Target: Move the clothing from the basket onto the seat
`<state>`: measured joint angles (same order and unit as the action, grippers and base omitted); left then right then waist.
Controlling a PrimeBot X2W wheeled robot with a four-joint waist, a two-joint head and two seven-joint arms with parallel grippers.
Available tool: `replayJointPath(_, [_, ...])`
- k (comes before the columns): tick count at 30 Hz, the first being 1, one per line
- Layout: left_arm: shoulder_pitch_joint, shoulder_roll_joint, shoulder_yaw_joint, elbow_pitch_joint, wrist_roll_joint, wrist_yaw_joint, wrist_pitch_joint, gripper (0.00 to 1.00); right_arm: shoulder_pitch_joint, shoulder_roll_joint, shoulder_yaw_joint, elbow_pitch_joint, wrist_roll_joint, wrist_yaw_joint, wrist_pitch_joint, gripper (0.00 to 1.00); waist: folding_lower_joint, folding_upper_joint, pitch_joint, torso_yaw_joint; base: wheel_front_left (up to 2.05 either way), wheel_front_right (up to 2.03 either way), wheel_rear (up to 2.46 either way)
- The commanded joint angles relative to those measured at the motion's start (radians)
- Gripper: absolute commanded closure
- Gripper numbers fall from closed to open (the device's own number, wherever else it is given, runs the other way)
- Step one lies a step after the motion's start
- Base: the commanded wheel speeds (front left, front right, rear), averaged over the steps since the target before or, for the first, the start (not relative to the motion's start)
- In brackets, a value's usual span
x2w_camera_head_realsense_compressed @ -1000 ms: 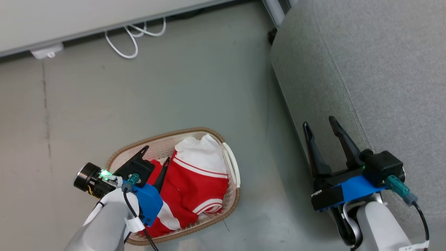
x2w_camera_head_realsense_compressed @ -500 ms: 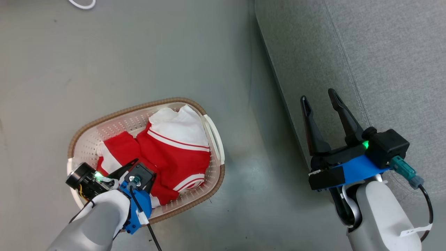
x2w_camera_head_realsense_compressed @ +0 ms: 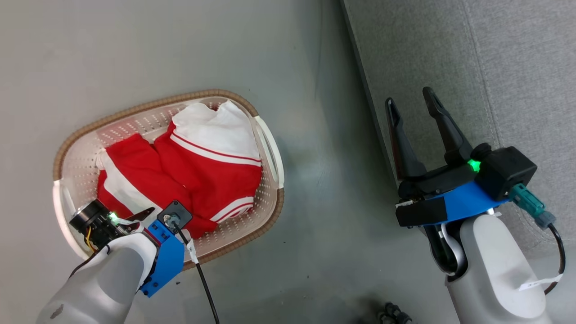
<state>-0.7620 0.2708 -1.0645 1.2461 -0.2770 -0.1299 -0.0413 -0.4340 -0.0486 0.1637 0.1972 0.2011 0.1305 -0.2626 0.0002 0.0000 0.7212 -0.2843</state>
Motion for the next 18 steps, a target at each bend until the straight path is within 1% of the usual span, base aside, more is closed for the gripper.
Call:
replayJointPath(1, [-0.024,0.009,-0.019,-0.004,-0.012,-0.001,0.018,0.00,-0.023,-0.003,0.000,-0.008,0.003,0.000,-0.003,0.00,-0.0002,0.0000,0.027,-0.006,0.00,0.00,0.00])
replayJointPath(3, [-0.037,0.017,-0.048,-0.010,-0.038,-0.001,0.047,0.00,-0.026,-0.003,0.001,-0.010,0.004,0.000,-0.003,0.00,-0.0002,0.0000,0.046,-0.009,0.00,0.00,0.00])
replayJointPath(9, [-0.096,0.045,-0.132,-0.021,-0.076,-0.001,0.087,0.00,-0.048,-0.003,-0.004,-0.024,0.011,0.000,-0.003,0.00,-0.0002,0.0000,0.108,-0.017,0.00,0.00,0.00])
replayJointPath(18, [-0.178,0.077,-0.191,-0.009,-0.096,-0.001,0.159,0.00,-0.078,-0.003,-0.004,-0.063,0.026,0.000,-0.003,0.00,-0.0002,0.0000,0.210,-0.030,0.00,0.00,0.00])
